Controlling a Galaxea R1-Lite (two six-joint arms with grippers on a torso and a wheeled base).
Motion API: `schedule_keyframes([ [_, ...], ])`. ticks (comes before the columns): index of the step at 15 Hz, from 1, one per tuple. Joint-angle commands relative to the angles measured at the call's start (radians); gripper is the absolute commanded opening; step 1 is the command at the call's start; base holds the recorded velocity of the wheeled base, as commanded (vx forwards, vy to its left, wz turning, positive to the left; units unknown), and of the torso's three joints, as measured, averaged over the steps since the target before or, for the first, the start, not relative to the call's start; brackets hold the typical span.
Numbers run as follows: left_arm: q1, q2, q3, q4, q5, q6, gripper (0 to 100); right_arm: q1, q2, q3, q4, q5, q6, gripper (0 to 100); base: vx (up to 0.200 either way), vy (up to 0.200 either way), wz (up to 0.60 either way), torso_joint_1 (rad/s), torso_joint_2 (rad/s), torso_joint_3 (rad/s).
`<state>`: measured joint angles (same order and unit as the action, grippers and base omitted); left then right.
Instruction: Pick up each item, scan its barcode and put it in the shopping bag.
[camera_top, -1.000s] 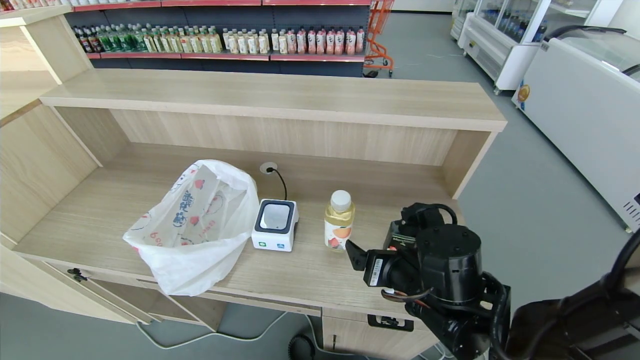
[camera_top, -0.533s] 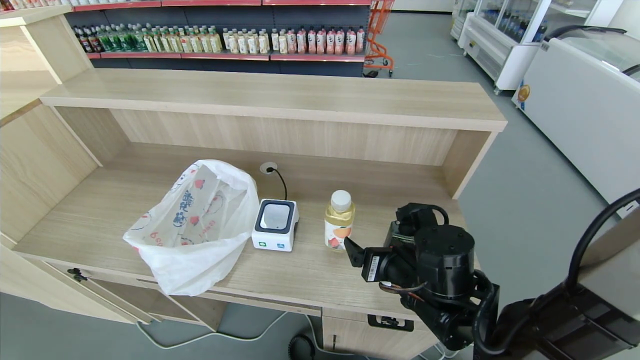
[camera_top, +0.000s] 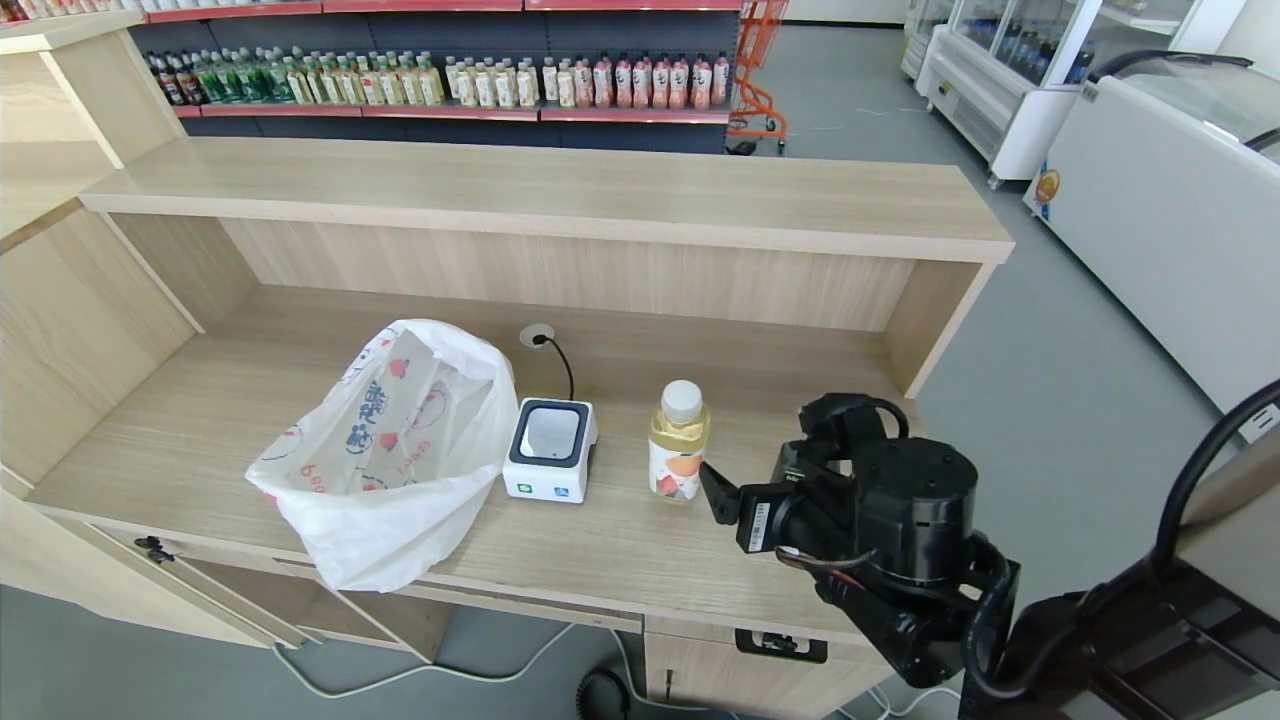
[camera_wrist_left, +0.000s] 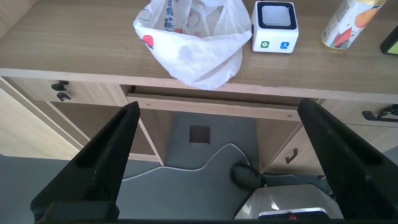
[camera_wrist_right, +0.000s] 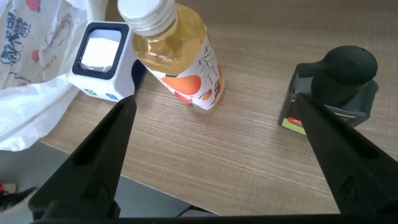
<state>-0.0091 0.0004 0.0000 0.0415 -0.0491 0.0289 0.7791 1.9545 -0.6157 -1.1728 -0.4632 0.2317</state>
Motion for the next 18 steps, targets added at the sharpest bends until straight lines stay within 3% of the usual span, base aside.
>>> schedule_keyframes([
  [1, 0.0, 0.001, 0.0, 0.0, 0.0, 0.0, 100, -0.003, 0.023, -0.001, -0.048, 0.011, -0.051, 100, 0.0, 0.0, 0.0, 0.0, 0.0, 0.0],
  [8, 0.0, 0.001, 0.0, 0.0, 0.0, 0.0, 100, -0.051, 0.106, -0.033, -0.168, 0.103, -0.109, 100, 0.0, 0.0, 0.0, 0.0, 0.0, 0.0],
  [18, 0.0, 0.001, 0.0, 0.0, 0.0, 0.0, 100, -0.101, 0.173, -0.079, -0.151, 0.308, -0.083, 100, 0.0, 0.0, 0.0, 0.0, 0.0, 0.0],
])
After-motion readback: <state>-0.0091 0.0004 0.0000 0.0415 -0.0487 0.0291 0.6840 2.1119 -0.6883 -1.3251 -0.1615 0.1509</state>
